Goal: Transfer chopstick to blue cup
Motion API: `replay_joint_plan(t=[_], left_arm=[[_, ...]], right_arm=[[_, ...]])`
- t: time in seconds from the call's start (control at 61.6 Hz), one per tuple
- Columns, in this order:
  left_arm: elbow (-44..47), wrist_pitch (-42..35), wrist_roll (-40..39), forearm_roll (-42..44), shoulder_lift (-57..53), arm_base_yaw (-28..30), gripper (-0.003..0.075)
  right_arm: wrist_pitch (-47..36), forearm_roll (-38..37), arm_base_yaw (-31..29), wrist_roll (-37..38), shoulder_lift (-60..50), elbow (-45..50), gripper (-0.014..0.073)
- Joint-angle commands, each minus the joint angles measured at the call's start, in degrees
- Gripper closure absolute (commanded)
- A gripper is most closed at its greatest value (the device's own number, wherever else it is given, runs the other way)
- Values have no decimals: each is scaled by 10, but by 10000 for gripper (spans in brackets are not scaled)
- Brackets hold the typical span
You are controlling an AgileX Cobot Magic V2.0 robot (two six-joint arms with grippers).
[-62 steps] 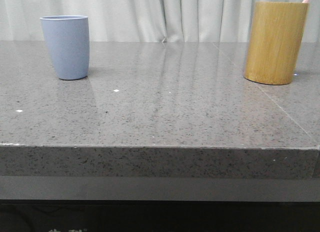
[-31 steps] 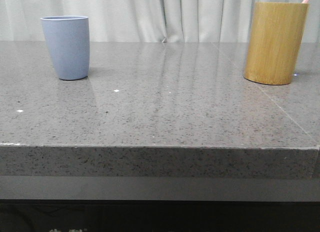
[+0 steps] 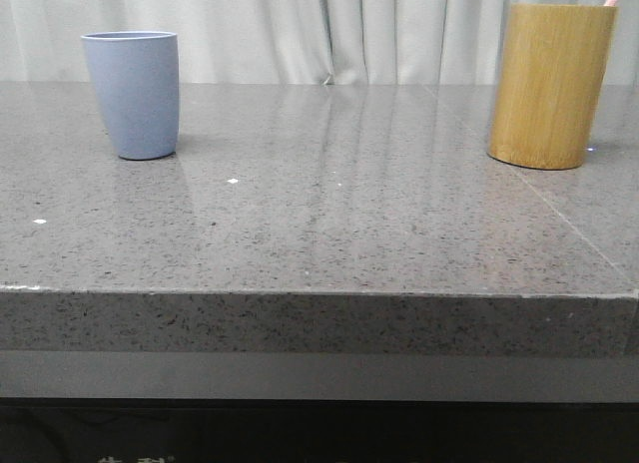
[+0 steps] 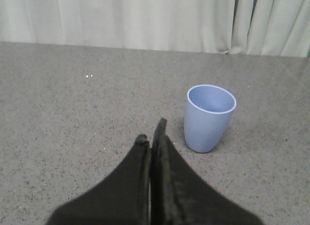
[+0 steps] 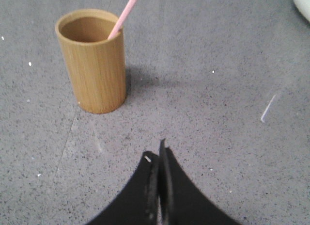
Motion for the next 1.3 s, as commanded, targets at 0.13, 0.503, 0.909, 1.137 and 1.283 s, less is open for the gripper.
replay_joint_plan(t=[0.13,0.503,0.909,1.137,1.283], left_arm=[[-20,-41,8,-3,52,1,531],[-135,-2,30,-16,206,-86,237],[-411,186,30,11,461,-105,239],[-546,264,26,43,585,-105,239],[-606,295,26,44,648,-105,239]], right_arm=[[-21,5,40,-41,18,-21,113],[-18,5,50,-40,18,-21,-28],[-16,5,50,-40,18,-21,-28],[-16,5,50,-40,18,-21,-28],[-16,5,50,-40,18,-21,-28]])
